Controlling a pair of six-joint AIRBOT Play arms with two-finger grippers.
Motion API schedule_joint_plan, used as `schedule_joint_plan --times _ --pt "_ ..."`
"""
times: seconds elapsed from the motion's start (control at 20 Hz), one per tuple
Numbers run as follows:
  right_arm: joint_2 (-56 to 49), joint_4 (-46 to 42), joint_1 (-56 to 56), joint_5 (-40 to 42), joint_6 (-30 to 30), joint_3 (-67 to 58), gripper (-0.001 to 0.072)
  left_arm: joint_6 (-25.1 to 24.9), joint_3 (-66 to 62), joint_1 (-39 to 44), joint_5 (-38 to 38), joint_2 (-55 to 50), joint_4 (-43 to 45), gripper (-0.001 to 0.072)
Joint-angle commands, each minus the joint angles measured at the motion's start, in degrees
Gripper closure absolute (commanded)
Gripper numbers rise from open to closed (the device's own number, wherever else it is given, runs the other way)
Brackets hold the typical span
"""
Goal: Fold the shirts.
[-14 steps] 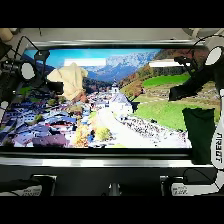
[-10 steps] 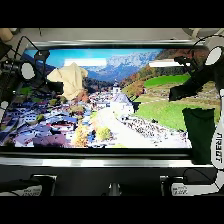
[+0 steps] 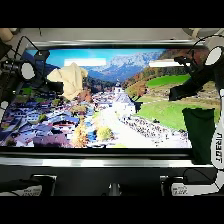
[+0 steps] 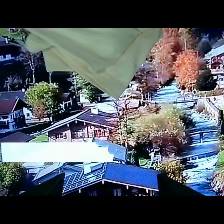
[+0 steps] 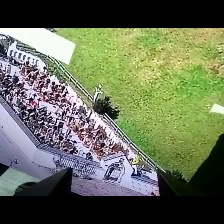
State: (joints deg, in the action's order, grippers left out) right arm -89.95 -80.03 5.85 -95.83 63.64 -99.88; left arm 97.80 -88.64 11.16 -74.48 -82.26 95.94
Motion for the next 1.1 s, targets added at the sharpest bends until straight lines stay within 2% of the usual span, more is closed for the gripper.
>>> schedule_joint_plan --times 0.0,0.1,0.3,0.45,0.5,0.55,0.6,0.65,0.7,0.8,0.9,1.05 --pt "0.0 0.0 0.0 0.0 0.0 0.0 0.0146 0.3 0.0 0.0 0.0 0.0 0.0 -0.0012" --pt "0.0 0.0 0.0 0.0 0.0 0.0 0.0147 1.9 0.0 0.0 1.6 -0.1 0.0 -0.0012" --pt "0.0 0.0 0.0 1.7 0.0 -0.1 0.0147 1.9 0.0 0.0 10.3 -0.4 0.0 -0.0012" --pt "-0.1 0.1 0.0 3.9 0.1 0.0 0.0147 1.9 0.0 0.1 20.8 -1.4 0.0 -0.001" --pt "-0.1 0.0 0.0 5.4 0.2 0.0 0.0147 2.8 -0.3 -0.4 24.0 -2.4 0.2 0.0031" --pt "-0.1 -0.2 0.0 7.0 0.2 0.0 0.0147 3.7 -1.9 -1.7 24.3 -4.7 0.2 0.0065" --pt "-0.1 -0.1 0.0 8.3 0.2 0.0 0.0151 6.2 -5.0 -3.7 21.5 -8.2 -0.2 0.0063" --pt "-0.1 -0.1 0.0 9.1 -0.1 0.0 0.0186 6.8 -8.4 -5.9 17.5 -12.0 -2.3 0.0043" --pt "-0.1 -0.1 0.0 9.9 -0.2 0.0 0.0218 6.8 -12.1 -8.3 13.4 -16.5 -6.4 0.0042" --pt "-0.1 0.0 0.0 10.9 -0.1 0.0 0.0226 6.8 -17.3 -12.3 8.1 -24.2 -17.0 0.0036" --pt "-0.1 1.0 0.0 11.2 -0.2 0.0 0.0227 6.8 -18.1 -14.6 7.6 -29.2 -25.4 0.0037" --pt "-0.1 2.6 0.0 10.8 -0.2 0.0 0.0225 6.8 -18.1 -14.9 8.9 -33.3 -27.2 0.0038"
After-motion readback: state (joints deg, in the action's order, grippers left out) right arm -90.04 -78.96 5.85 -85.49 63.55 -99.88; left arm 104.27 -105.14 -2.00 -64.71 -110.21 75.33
